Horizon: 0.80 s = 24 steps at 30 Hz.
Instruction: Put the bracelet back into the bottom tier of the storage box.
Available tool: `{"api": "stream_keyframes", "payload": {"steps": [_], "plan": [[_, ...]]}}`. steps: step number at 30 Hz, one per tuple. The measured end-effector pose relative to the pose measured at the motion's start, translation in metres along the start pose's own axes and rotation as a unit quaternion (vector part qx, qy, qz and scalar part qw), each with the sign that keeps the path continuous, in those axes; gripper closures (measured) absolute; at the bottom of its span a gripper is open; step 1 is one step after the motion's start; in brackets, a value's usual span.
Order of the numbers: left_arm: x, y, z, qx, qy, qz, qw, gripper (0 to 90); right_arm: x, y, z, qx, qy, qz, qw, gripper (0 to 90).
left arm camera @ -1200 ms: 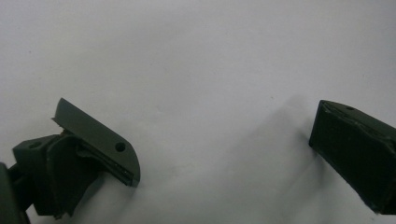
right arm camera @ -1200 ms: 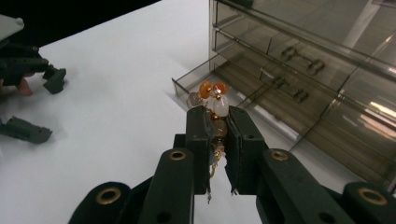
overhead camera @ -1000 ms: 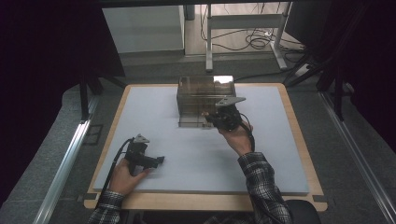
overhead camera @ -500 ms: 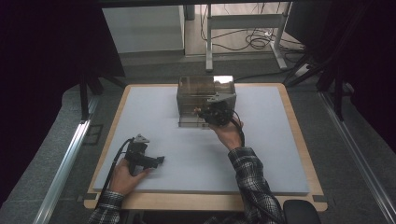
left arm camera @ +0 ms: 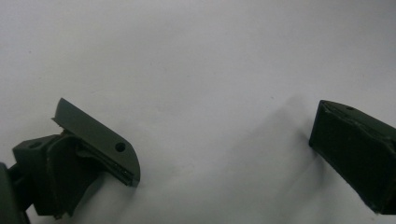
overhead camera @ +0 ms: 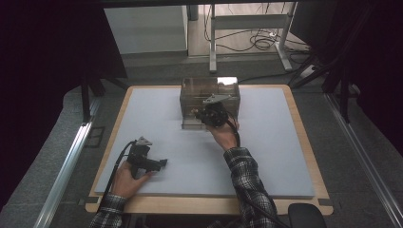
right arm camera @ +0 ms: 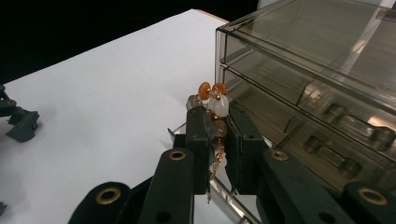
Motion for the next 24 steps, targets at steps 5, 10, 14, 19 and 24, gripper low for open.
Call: {"api": "stream_keyframes", "payload": {"steps": [5,10,14,19,24], "plan": [[0.0,0.0,0.0,0.0,0.0,0.0,1.0,0.0,0.006,-0.001,0.013,0.004,0.002,0.007,1.0,78.7],[0.0,0.0,0.0,0.0,0.0,0.0,1.0,0.0,0.009,-0.002,0.021,0.008,0.006,0.013,0.9999,78.8],[0.0,0.0,0.0,0.0,0.0,0.0,1.0,0.0,0.014,-0.004,0.027,0.013,0.01,0.015,0.9997,78.7],[0.0,0.0,0.0,0.0,0.001,0.0,1.0,0.0,0.021,-0.006,0.037,0.022,0.02,0.015,0.9995,78.6],[0.0,0.0,0.0,0.0,0.001,0.0,1.0,0.0,0.028,-0.006,0.047,0.027,0.033,0.012,0.999,78.2]]}}
Point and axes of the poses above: each handheld gripper's, and its own axes: z roughly forward along the jaws, x roughly out of its underside, y roughly to its left, the point moved 4 cm from there along z, roughly forward along the jaws, and after that the axes turned 9 degrees about -y, right-handed, at the moved point
